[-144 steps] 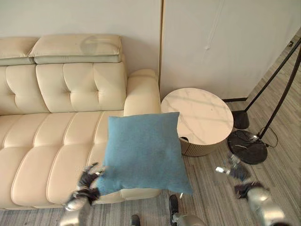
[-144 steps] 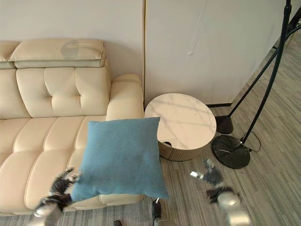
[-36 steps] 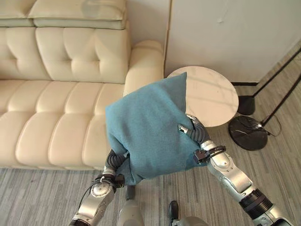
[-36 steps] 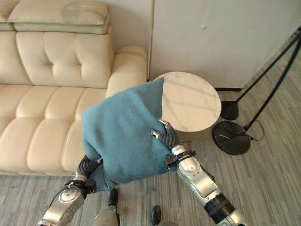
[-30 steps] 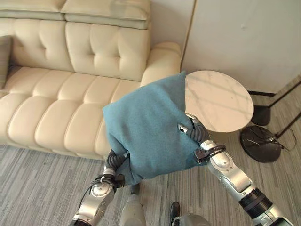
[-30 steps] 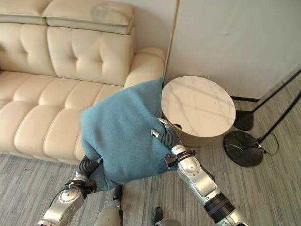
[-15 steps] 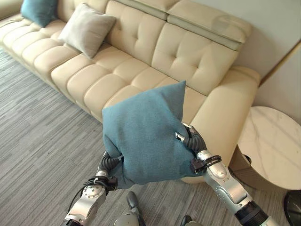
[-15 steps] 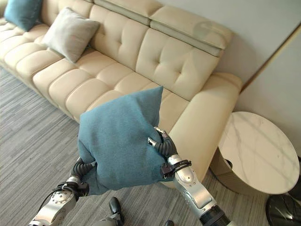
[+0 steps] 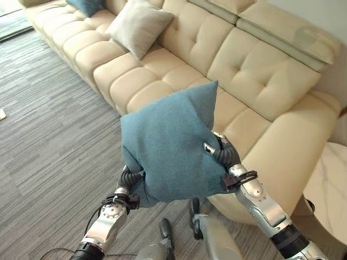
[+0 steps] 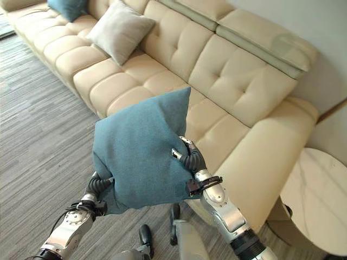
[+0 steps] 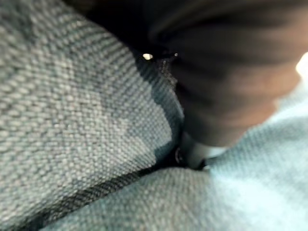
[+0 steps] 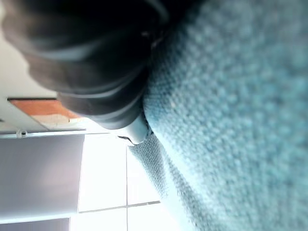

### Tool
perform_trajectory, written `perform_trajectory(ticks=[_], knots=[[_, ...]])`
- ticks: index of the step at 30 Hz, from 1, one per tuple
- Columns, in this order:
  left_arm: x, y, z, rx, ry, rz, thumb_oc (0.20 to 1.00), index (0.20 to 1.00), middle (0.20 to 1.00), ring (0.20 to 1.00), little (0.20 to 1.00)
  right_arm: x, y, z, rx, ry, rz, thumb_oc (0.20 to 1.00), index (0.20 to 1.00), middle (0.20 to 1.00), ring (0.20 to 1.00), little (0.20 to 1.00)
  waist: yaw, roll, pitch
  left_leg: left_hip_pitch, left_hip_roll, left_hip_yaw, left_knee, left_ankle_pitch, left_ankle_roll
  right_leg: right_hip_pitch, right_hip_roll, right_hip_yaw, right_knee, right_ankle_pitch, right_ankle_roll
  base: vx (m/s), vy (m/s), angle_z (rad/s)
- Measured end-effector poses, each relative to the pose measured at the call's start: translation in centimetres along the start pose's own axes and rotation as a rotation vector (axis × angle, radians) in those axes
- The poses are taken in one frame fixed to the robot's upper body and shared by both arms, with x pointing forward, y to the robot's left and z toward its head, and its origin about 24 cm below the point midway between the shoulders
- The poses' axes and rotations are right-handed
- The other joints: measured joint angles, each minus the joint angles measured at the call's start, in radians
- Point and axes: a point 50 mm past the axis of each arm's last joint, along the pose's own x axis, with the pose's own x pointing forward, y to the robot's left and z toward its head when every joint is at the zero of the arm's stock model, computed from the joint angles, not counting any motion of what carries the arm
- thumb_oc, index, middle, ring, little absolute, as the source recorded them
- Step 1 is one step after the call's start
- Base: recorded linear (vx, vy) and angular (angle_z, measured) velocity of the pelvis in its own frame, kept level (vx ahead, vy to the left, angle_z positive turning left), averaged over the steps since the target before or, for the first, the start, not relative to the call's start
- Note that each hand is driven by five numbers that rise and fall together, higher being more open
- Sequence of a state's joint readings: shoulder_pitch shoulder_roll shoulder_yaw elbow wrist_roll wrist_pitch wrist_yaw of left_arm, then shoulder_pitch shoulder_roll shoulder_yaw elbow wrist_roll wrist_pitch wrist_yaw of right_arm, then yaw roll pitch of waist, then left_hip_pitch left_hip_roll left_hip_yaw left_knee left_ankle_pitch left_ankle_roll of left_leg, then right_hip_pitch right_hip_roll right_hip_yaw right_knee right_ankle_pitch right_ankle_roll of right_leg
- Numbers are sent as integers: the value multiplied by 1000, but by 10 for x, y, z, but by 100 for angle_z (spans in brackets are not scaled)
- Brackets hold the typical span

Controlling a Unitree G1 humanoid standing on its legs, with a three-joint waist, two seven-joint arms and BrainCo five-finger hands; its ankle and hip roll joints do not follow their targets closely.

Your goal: Pick up all the scattered cushions and arrange them neatly on the sofa.

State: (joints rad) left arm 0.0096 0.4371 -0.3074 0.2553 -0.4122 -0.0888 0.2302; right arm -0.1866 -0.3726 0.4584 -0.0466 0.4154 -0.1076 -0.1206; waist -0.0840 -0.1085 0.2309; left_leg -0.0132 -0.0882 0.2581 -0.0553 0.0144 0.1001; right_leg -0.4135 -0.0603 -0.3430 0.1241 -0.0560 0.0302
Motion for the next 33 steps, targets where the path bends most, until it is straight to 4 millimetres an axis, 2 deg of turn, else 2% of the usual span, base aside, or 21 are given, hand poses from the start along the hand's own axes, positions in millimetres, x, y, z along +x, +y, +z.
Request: perform_trajectory(ticks=[1,3,4,5,6,7,8,9,10,12,14,16,17,18,19,20,22,23,24,28,33], knots=[[-2,-1,-2,-2,9,-1,200,200,200,200,200,0,0,-1,0,3,0,200,200,200,200,200,1,0,0,22,-4,0,1,-1,6,13,-1,-31,2,18,-13,196,-52,25],[-6,-1,-6,-3,20,-1,200,200,200,200,200,-4,0,-5,7,20,-4,200,200,200,200,200,-4,-5,-5,93,-14,-12,-3,-49,-20,103,-5,-39,20,63,-42,433,-102,10],[-8,0,-9,-2,33,1,200,200,200,200,200,-6,0,-7,7,28,-4,200,200,200,200,200,2,-2,-14,153,5,-6,27,-100,-94,180,20,-41,-11,139,-97,405,-118,-15],[-7,0,-9,-3,31,0,200,200,200,200,200,-5,-1,-6,6,27,-6,200,200,200,200,200,-3,0,-20,157,13,-6,43,-109,-107,195,26,-42,-19,134,-117,373,-116,-14],[-6,-1,-8,-3,26,-3,200,200,200,200,200,-5,-2,-6,1,26,-7,200,200,200,200,200,-14,-5,-30,130,38,-2,164,-150,-144,239,48,-25,-52,132,-143,144,-30,-6],[-6,-2,-8,-5,26,-4,200,200,200,200,200,-5,-3,-6,-1,27,-9,200,200,200,200,200,-9,-14,-41,91,57,11,284,-181,-151,272,59,-7,-81,149,-182,213,-34,-35],[-6,-3,-8,-12,27,-5,200,200,200,200,200,-4,-3,-5,-8,23,-6,200,200,200,200,200,2,-9,-51,53,82,5,422,-204,-166,306,81,27,-100,140,-194,213,0,-85],[-6,-5,-8,-20,25,-4,200,200,200,200,200,-1,-3,-1,-14,10,-1,200,200,200,200,200,9,9,-64,1,118,-28,586,-225,-199,338,114,65,-111,123,-198,174,21,-118],[-4,-4,-4,-22,13,-3,200,200,200,200,200,0,-4,1,-19,0,3,200,200,200,200,200,2,18,-72,-71,145,-93,719,-229,-210,369,130,98,-112,109,-200,142,66,-105],[-3,-5,-1,-25,2,-4,200,200,200,200,200,-1,-7,2,-24,-4,3,200,200,200,200,200,-10,7,-75,-135,181,-117,694,-229,-209,381,126,137,-112,109,-199,98,76,-73],[-3,-6,-3,-30,6,-5,200,200,200,200,200,-1,-9,2,-24,-2,1,200,200,200,200,200,-6,-1,-71,-153,210,-167,456,-214,-203,408,123,204,-115,98,-180,111,121,-92],[-4,-11,-5,-40,17,-15,200,200,200,200,200,-4,-10,0,-25,10,-5,200,200,200,200,200,-20,-4,-67,-167,211,-228,291,-159,-202,460,117,245,-141,90,-147,142,154,-82],[-5,-10,-6,-40,21,-11,200,200,200,200,200,-4,-10,0,-27,8,-4,200,200,200,200,200,-6,-6,-68,-144,205,-337,76,-80,-204,484,125,318,-148,78,-129,140,211,-97],[-5,-10,-6,-40,18,-11,200,200,200,200,200,-3,-10,1,-27,4,-5,200,200,200,200,200,-2,-5,-68,-158,208,-376,24,-45,-205,493,126,344,-159,77,-126,98,167,-116],[-4,-12,-5,-45,17,-12,200,200,200,200,200,-4,-11,0,-26,6,-8,200,200,200,200,200,-17,-6,-66,-174,203,-387,19,-21,-194,502,130,376,-165,82,-124,72,151,-86],[-5,-14,-6,-47,22,-13,200,200,200,200,200,-6,-10,-2,-20,16,-8,200,200,200,200,200,-25,-2,-66,-176,201,-383,41,-19,-191,527,124,403,-188,88,-96,82,202,-92],[-5,-15,-8,-52,29,-14,200,200,200,200,200,-10,-15,-4,-37,29,-18,200,200,200,200,200,-26,41,-76,-108,222,-382,31,-5,-170,532,128,436,-188,80,-85,90,213,-89],[-6,-18,-9,-56,31,-23,200,200,200,200,200,-11,-19,-4,-48,34,-28,200,200,200,200,200,-32,75,-78,-71,224,-387,-3,60,-172,532,134,467,-176,64,-60,76,102,-79],[-7,-20,-8,-52,29,-36,200,200,200,200,200,-12,-22,-5,-46,39,-41,200,200,200,200,200,-37,84,-74,-58,222,-375,-17,142,-175,522,125,486,-149,45,-34,136,199,-64],[-8,-14,-10,-11,38,-43,200,200,200,200,200,-16,-18,-12,-12,63,-57,200,200,200,200,200,-41,59,-83,-21,140,-266,-26,124,-137,505,15,509,-149,22,28,86,141,-58],[-7,-8,-9,13,37,-35,200,200,200,200,200,-15,-14,-14,10,70,-58,200,200,200,200,200,-35,53,-84,-7,93,-189,-25,108,-105,500,-54,511,-200,47,85,77,71,-47]])
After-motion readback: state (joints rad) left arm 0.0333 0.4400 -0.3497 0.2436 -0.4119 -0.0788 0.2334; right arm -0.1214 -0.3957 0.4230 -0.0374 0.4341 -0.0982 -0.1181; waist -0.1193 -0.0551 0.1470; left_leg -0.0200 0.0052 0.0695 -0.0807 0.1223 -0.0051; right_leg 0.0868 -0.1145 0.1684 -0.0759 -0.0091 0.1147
